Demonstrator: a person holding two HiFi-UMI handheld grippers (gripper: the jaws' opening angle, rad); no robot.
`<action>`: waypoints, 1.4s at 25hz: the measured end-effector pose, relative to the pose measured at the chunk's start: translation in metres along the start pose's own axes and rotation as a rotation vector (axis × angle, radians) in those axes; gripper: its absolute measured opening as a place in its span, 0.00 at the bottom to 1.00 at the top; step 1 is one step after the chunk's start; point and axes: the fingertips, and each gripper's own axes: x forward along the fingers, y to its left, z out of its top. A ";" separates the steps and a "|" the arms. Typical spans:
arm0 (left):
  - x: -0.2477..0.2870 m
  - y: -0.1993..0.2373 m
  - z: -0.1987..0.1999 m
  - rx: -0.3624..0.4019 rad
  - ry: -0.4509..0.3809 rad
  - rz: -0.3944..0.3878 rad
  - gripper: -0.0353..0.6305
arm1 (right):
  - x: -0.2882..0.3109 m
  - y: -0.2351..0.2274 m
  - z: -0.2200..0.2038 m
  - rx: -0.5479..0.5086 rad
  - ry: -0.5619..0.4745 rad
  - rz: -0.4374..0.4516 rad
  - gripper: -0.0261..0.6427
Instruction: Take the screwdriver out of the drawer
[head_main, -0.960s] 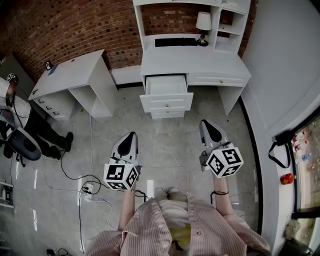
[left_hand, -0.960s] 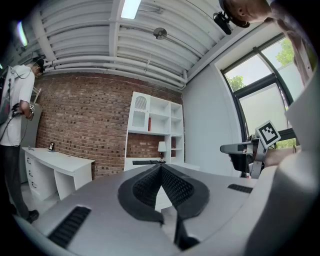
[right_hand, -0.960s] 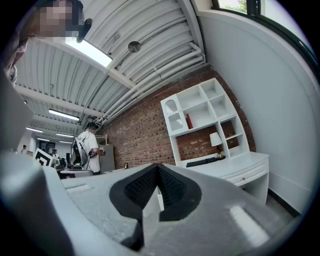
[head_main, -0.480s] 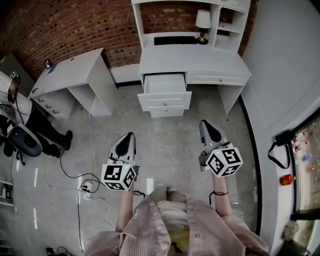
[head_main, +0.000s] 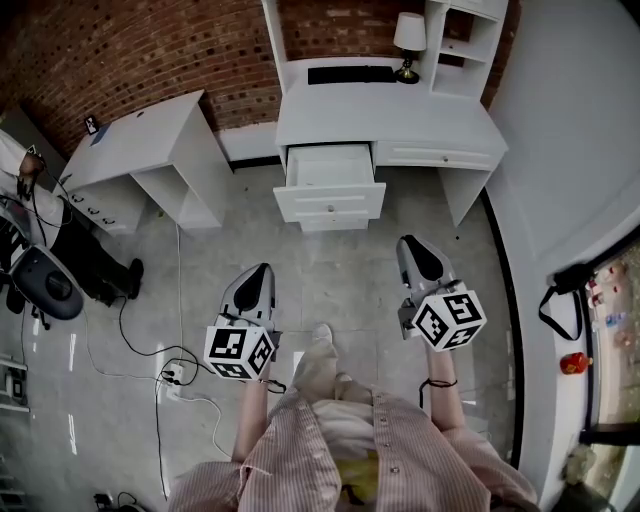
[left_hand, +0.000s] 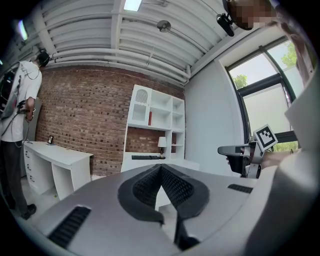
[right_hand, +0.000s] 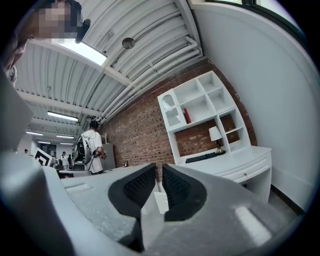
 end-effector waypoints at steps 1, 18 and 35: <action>0.005 0.004 -0.001 -0.004 0.002 0.001 0.05 | 0.006 -0.003 -0.001 0.002 0.004 -0.002 0.08; 0.152 0.095 -0.006 -0.061 0.054 -0.022 0.05 | 0.157 -0.068 -0.020 0.021 0.065 -0.069 0.18; 0.275 0.169 -0.020 -0.101 0.121 -0.067 0.05 | 0.281 -0.124 -0.034 0.042 0.112 -0.103 0.21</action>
